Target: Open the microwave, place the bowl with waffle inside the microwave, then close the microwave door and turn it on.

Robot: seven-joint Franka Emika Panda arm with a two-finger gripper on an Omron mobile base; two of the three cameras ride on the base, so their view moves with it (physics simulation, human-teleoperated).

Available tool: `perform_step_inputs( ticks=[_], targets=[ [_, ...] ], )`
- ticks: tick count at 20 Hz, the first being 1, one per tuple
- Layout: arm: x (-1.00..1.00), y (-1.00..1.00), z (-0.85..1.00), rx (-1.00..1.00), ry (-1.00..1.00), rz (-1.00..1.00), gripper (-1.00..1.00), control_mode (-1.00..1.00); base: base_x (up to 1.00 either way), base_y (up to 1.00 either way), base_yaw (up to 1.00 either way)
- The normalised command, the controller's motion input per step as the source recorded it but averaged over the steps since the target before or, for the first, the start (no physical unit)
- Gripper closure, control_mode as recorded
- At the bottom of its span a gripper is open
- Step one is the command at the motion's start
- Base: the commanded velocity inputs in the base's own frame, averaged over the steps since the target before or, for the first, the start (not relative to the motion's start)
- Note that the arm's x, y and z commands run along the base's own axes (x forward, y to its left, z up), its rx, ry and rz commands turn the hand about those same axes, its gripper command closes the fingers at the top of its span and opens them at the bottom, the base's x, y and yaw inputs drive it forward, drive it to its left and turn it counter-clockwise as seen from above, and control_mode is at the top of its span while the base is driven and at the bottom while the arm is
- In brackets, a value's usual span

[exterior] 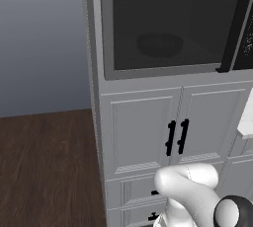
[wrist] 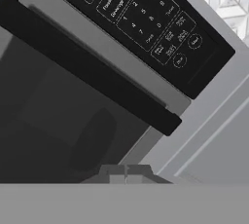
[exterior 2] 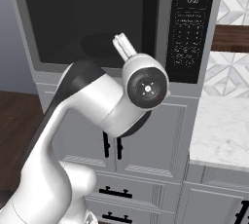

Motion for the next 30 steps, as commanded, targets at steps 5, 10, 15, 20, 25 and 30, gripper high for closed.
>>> perform_step_inputs(
  ticks=[5, 10, 15, 20, 25, 30],
  targets=[
    [0.0, -0.08, 0.0, 0.04, 0.01, 0.0, 1.0, -1.0, 0.0, 0.0, 0.0],
    [0.03, -0.06, 0.0, 0.06, 0.0, -0.01, 1.0, -1.0, 0.0, 0.0, 0.0],
    [0.0, 0.13, -0.2, 0.05, 0.0, -0.01, 1.0, -1.0, 0.0, 0.0, 0.0],
    [0.11, -0.14, -0.08, 0.14, 0.0, -0.04, 1.0, -1.0, 0.0, 0.0, 0.0],
    [0.0, -0.21, 0.0, 0.15, 0.0, -0.05, 1.0, -1.0, 0.0, 0.0, 0.0],
    [0.0, -0.01, 0.0, 0.03, 0.0, 0.0, 1.0, -1.0, 0.0, 0.0, 0.0]
  ],
)
